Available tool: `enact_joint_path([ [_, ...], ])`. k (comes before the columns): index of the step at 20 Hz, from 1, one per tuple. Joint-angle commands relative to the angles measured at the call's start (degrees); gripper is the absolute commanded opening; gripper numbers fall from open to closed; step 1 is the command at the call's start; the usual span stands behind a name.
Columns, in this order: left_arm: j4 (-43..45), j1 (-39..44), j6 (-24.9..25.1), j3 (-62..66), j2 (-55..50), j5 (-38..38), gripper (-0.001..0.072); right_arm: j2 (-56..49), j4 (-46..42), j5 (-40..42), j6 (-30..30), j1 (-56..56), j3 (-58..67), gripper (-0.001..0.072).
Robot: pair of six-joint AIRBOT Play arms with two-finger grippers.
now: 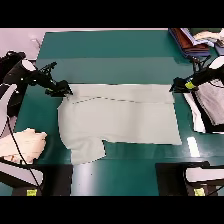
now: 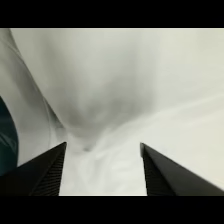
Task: Fold the shirts.
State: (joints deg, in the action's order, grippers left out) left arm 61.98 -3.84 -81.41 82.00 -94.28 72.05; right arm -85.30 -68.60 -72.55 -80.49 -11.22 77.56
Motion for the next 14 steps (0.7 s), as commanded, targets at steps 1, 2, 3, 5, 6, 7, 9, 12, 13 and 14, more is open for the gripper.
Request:
enact_joint_path([
  [1, 6.78, 0.22, -3.72, -1.53, 5.25, 4.31, 0.0543, 3.96, 1.51, -1.22, -0.02, -0.04, -1.46, 0.0323],
  [2, 9.64, 0.42, -4.15, -3.85, 8.90, 5.55, 0.0542, 5.77, 1.51, -2.29, 0.00, -0.04, -1.46, 0.0323],
  [3, 11.45, 0.39, -4.13, -7.76, 13.07, 6.08, 0.0543, 7.56, 1.51, -3.17, 0.02, -0.04, -1.46, 0.0323],
  [5, 13.38, 0.39, -5.42, -19.58, 23.02, 5.70, 0.0543, 11.08, 1.60, -3.45, 0.04, 0.11, -1.46, 0.0322],
  [6, 13.27, 0.39, -6.08, -25.83, 27.67, 5.18, 0.0543, 12.37, 1.62, -3.28, 0.02, 0.11, -1.46, 0.0323],
  [7, 12.72, 0.39, -7.19, -32.41, 32.46, 5.07, 0.0544, 13.44, 1.60, -3.15, 0.02, 0.09, -1.46, 0.0323],
  [9, 10.47, 0.39, -8.35, -43.10, 40.39, 5.20, 0.0544, 15.15, 1.60, -2.97, 0.02, 0.07, -1.46, 0.0322],
  [12, 5.38, 0.39, -10.73, -52.39, 46.62, 5.14, 0.0544, 15.65, 1.90, -3.17, 0.02, 0.09, -1.46, 0.0323],
  [13, 3.28, 0.39, -10.69, -53.77, 46.62, 5.44, 0.0544, 15.65, 2.38, -3.43, 0.02, 0.09, -1.46, 0.0323],
  [14, 1.57, 0.39, -10.69, -55.12, 46.60, 5.22, 0.0543, 15.65, 3.08, -3.69, 0.02, 0.09, -1.46, 0.0323],
])
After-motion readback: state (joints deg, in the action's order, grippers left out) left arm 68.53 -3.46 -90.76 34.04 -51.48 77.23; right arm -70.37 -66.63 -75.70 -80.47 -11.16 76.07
